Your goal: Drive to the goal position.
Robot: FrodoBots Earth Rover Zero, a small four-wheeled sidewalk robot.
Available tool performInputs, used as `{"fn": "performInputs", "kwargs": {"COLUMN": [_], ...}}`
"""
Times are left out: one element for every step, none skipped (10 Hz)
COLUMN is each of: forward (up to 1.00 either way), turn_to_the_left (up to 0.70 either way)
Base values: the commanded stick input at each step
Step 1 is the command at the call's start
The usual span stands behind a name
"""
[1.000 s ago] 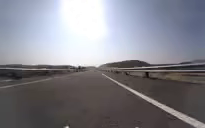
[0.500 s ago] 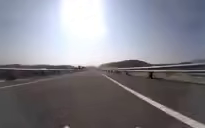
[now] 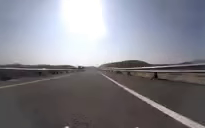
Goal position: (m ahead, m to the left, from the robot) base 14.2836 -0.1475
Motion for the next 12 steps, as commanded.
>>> {"fn": "performInputs", "kwargs": {"forward": [1.00, 1.00, 1.00, 1.00, 1.00, 1.00, 1.00, 1.00, 1.00, 1.00, 1.00, 1.00], "turn_to_the_left": [0.00, 0.00, 0.00, 0.00, 0.00, 0.00, 0.00, 0.06, 0.37, 0.40, 0.33, 0.00]}}
